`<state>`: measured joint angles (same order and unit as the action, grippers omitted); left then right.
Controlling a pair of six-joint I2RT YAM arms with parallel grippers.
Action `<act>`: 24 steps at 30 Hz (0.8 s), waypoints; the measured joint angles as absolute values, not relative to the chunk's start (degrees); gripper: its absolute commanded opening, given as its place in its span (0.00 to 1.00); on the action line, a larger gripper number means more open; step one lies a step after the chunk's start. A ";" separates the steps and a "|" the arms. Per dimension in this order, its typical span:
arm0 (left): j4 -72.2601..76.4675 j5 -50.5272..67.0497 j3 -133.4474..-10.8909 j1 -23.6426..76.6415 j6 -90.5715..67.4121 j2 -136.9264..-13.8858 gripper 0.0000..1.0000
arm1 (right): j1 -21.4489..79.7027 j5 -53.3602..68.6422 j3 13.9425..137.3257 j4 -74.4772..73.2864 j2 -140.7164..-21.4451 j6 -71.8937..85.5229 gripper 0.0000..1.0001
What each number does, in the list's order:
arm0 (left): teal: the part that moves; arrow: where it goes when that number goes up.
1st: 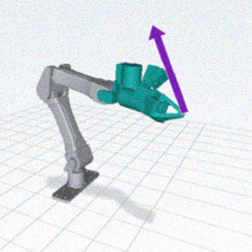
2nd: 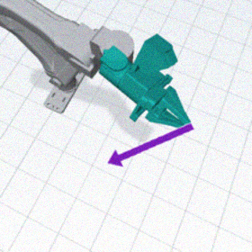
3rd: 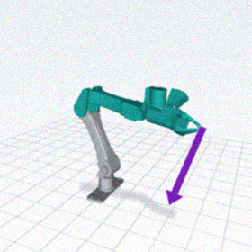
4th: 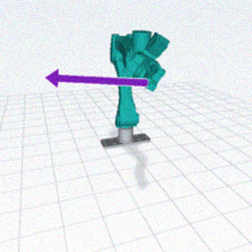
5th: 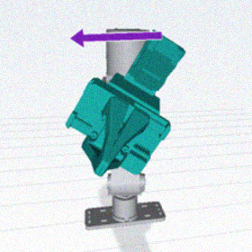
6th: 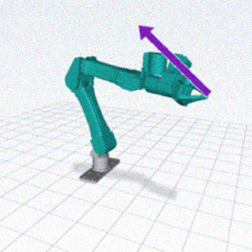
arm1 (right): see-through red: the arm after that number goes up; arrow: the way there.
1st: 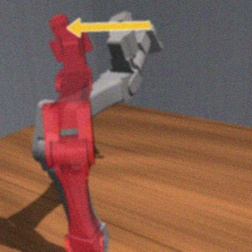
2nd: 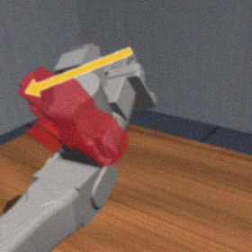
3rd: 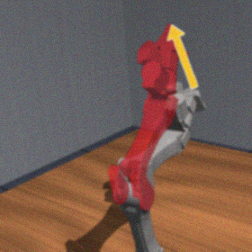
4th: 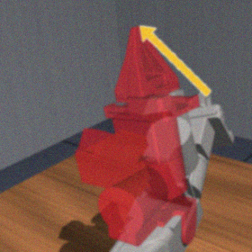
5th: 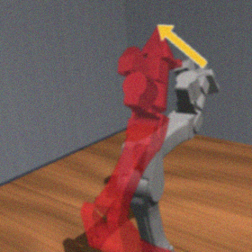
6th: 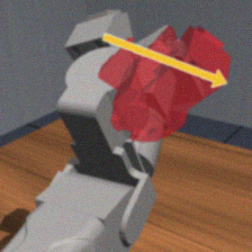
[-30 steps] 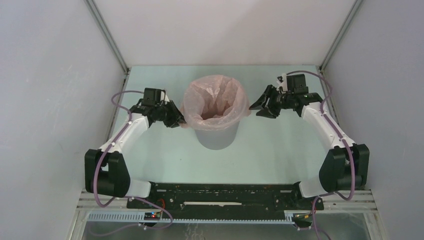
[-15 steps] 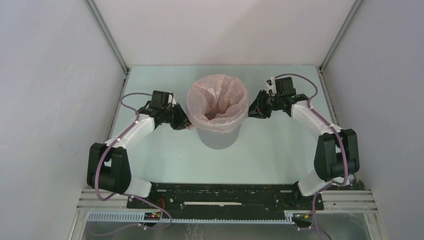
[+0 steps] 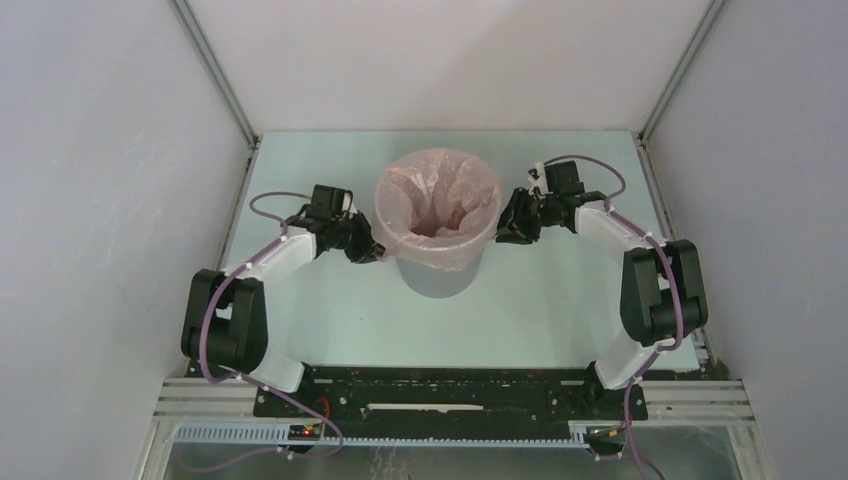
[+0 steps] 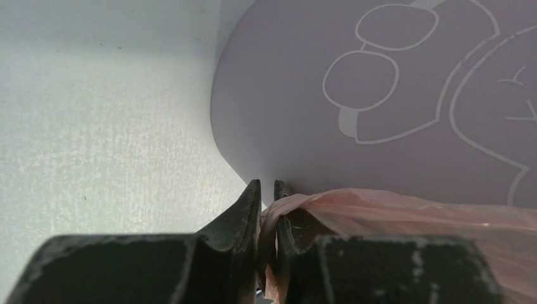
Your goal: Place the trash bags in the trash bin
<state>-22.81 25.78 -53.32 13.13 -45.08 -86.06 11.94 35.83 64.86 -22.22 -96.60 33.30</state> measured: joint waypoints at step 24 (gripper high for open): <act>-45.39 5.13 -54.78 13.87 -33.43 -55.53 0.80 | 20.25 7.51 89.45 -55.42 -73.52 20.62 0.77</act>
